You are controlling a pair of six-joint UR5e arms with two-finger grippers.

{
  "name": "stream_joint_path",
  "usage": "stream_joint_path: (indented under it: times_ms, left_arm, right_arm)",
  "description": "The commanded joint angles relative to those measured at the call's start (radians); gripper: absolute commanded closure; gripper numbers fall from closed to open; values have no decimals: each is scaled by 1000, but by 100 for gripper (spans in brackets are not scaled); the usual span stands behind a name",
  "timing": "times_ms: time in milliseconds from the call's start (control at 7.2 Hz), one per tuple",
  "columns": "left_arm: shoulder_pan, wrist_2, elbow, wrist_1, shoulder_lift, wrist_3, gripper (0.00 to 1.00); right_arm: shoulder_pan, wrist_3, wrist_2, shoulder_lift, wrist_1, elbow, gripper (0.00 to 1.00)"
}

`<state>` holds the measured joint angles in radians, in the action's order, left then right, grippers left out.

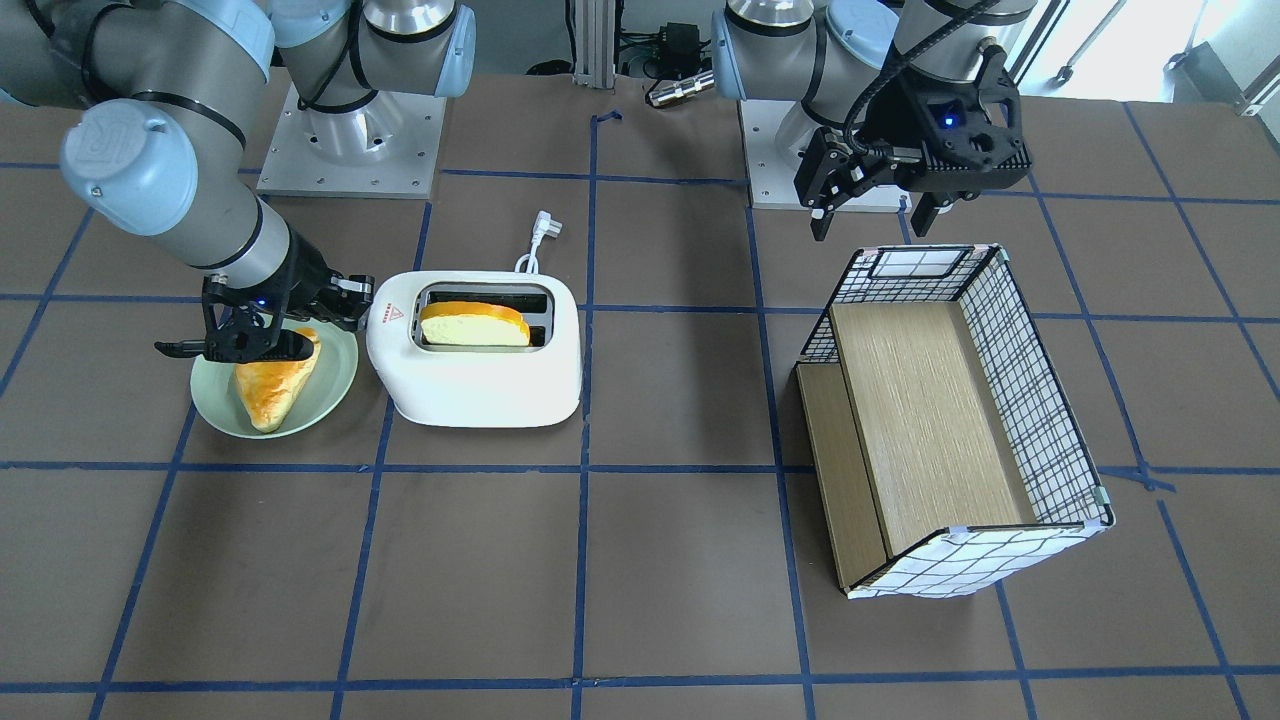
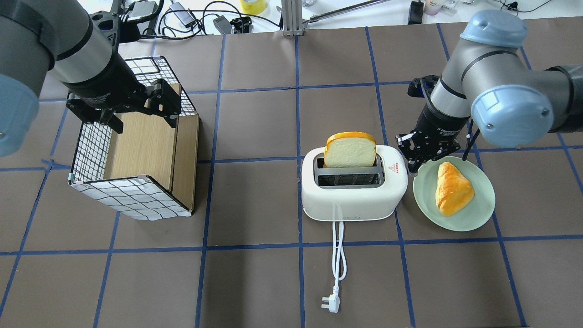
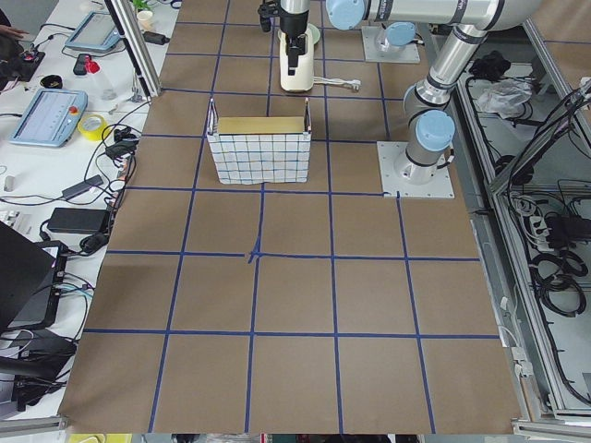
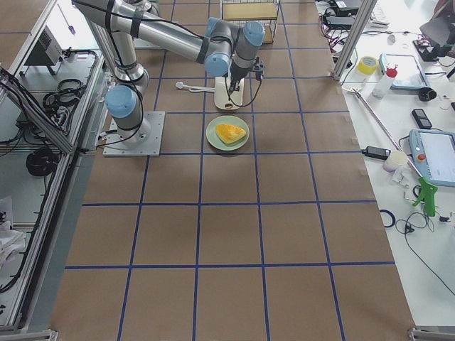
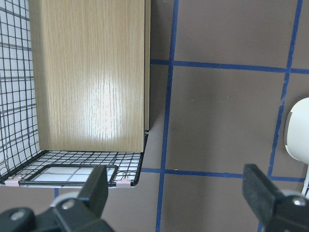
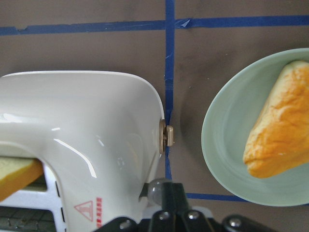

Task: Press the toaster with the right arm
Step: 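Press the toaster lever down with the right gripper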

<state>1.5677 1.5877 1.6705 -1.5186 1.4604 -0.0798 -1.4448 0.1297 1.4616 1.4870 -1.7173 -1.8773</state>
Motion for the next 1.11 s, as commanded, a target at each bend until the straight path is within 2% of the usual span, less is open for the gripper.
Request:
stream_joint_path:
  times_ms: [0, 972]
  left_arm:
    - [0, 0, 0, 0, 0, 0, 0]
    - [0, 0, 0, 0, 0, 0, 0]
  right_arm:
    - [38, 19, -35, 2, 2, -25, 100]
    - [37, 25, -60, 3, -2, -35, 100]
